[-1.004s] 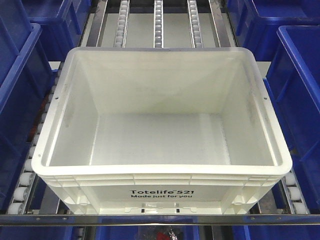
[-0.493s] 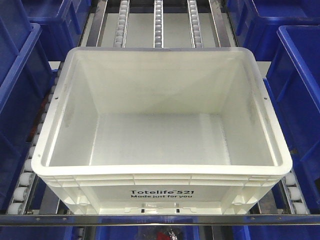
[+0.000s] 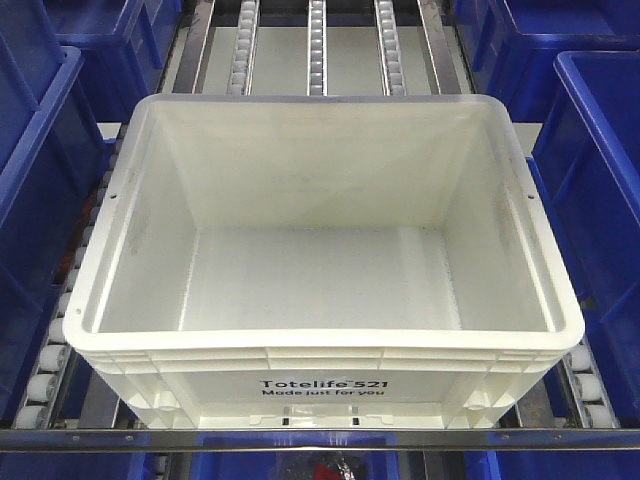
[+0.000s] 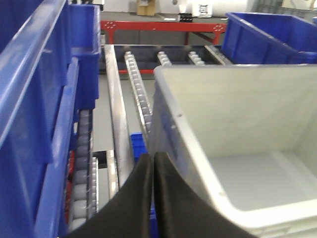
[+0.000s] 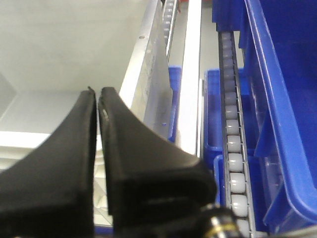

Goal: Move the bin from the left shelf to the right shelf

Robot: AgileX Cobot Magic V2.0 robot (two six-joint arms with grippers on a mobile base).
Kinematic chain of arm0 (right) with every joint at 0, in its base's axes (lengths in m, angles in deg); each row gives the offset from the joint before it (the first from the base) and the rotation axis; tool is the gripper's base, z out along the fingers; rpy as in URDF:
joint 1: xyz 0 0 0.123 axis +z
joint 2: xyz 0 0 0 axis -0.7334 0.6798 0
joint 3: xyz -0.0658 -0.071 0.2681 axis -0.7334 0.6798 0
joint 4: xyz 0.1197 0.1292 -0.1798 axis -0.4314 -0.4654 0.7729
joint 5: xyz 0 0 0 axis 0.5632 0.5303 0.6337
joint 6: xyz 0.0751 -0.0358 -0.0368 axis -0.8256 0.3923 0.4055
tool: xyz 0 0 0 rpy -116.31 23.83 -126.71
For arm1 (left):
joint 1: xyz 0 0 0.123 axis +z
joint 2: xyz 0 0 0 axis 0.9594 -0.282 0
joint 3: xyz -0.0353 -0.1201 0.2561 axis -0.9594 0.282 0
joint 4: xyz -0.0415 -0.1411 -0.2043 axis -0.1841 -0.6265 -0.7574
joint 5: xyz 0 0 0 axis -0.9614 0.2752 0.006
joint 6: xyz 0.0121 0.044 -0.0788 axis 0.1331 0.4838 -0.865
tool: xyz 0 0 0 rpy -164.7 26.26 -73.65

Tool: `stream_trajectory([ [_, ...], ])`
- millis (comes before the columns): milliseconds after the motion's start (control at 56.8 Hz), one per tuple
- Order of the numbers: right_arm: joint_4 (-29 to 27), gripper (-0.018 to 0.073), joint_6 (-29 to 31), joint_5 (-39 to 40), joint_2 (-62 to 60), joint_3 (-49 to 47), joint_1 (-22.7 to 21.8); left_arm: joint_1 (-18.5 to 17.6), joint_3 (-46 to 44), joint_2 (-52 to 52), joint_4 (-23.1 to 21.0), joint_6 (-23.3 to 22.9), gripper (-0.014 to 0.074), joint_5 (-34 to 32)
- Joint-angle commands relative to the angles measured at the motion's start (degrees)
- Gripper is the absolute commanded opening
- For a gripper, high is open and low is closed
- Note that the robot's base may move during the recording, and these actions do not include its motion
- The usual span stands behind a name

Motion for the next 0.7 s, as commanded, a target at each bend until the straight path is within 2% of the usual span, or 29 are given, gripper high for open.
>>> stream_trajectory([
  [0,0.3,-0.0004,1.5,0.4,4.7,-5.8,0.1,-0.3,-3.9,-3.6,-6.0,3.4,-0.0004,-2.4],
  [159,0.3,-0.0004,2.6,-3.9,13.0,-13.2,0.1,-0.3,-7.5,-9.5,-9.3,8.1,-0.0004,-0.8],
  [388,0.3,-0.0004,3.1,-3.9,22.2,-19.2,0.1,-0.3,-11.5,-18.2,-11.3,8.3,-0.0004,1.9],
  [458,0.1,-0.0004,3.1,-3.8,24.2,-19.7,0.1,-0.3,-13.0,-20.7,-14.2,9.3,-0.0004,2.9],
  [687,0.1,-0.0004,3.2,-3.5,26.2,-19.8,0.1,-0.3,-16.1,-25.0,-23.6,18.3,-0.0004,3.6],
])
